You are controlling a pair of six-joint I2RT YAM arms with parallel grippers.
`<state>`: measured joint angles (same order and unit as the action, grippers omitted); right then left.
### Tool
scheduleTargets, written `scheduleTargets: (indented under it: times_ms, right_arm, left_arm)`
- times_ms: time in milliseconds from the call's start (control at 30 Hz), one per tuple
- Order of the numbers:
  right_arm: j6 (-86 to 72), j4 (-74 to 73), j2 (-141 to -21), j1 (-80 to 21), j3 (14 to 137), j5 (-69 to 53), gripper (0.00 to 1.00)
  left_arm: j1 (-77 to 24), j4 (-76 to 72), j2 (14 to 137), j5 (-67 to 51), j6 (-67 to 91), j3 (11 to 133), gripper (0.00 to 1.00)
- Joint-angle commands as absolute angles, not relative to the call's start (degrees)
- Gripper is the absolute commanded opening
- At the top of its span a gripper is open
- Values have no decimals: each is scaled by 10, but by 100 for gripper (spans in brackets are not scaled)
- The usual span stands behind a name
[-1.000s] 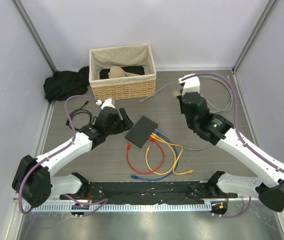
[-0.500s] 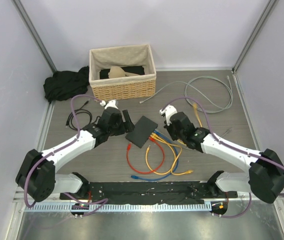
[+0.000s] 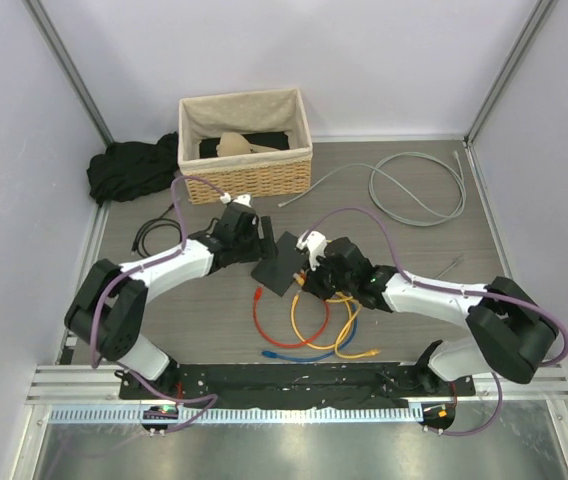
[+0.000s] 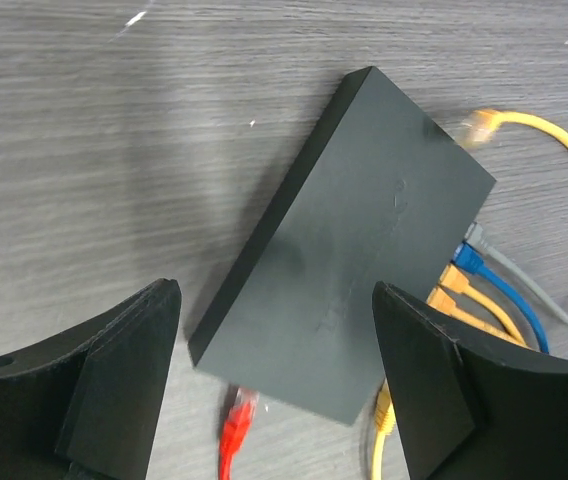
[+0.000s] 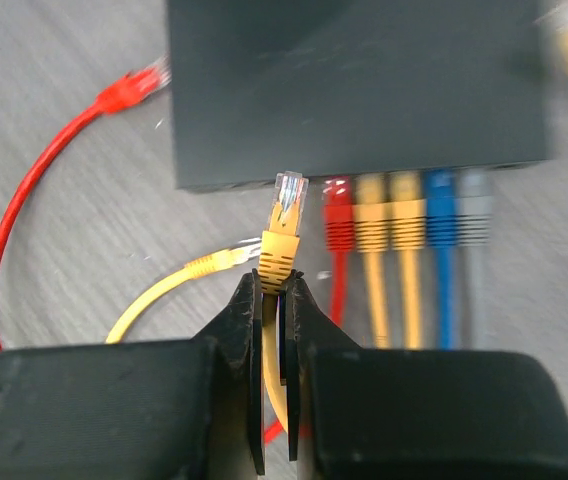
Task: Insert the plug into the switch port
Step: Insert the connector into the switch port.
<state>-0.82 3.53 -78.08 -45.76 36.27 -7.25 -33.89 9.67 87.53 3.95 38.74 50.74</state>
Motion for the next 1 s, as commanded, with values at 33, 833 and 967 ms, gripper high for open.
scheduleTargets:
  times_ms: [33, 833, 967]
  right_arm:
    - [-22, 76, -808, -474, 357, -97, 1]
    - [-13, 125, -836, -475, 336, -19, 1]
    - [-6, 119, -849, -475, 345, -28, 1]
  left_arm:
    - [-336, 69, 919, -17, 353, 550, 81]
    - [-336, 95, 1016, -75, 297, 584, 76]
    - [-336, 96, 1021, -83, 291, 586, 76]
